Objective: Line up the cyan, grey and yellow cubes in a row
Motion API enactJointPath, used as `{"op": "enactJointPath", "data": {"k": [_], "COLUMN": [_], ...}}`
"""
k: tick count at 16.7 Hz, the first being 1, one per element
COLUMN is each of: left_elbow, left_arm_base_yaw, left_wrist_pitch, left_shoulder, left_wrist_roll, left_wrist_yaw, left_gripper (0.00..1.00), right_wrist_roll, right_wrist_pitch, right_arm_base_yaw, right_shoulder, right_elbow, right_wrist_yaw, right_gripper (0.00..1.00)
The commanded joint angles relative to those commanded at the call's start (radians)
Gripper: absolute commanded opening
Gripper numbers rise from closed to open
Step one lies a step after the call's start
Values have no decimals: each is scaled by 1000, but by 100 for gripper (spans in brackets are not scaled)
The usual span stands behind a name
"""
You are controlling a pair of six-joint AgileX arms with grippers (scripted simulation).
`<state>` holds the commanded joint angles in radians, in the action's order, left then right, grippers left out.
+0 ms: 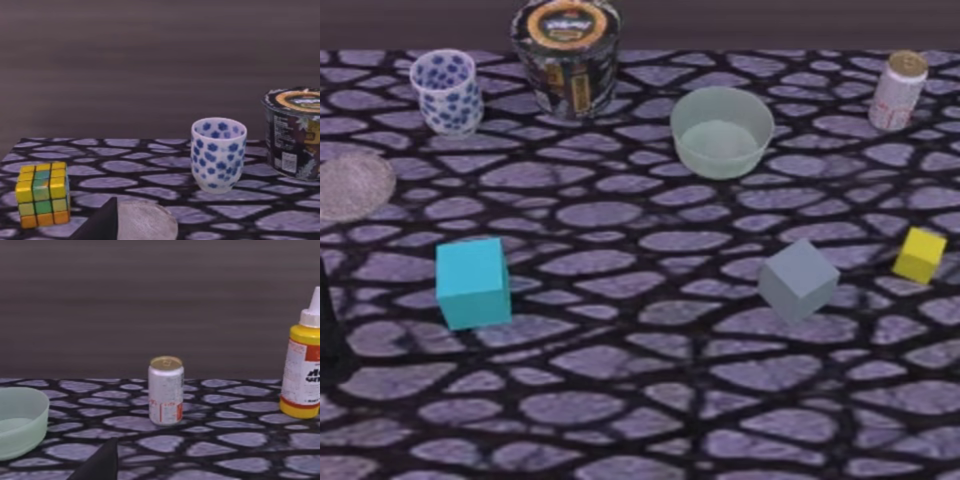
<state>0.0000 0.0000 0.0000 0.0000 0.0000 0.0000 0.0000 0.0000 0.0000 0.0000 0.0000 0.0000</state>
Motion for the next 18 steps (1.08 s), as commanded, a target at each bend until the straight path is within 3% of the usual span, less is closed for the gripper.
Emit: {"op": "enactJointPath", "data": {"k": [4,8,18], "left_elbow": [0,0,0], "left_arm_base_yaw": [0,0,0], "left_wrist_pitch": [0,0,0], "left_shoulder": [0,0,0], "left_wrist_roll": [0,0,0], "left_wrist_yaw": [0,0,0], "left_gripper": [100,100,100], "right_wrist_roll": [-18,-121,-572], "right_wrist_pitch": [-19,-131,-652], "right_arm_base_yaw": [4,17,58], "right_shoulder": [31,218,1263], "right_elbow": [30,208,959], "right_wrist_yaw": [-2,-5,2], "right_gripper": [100,100,100]}}
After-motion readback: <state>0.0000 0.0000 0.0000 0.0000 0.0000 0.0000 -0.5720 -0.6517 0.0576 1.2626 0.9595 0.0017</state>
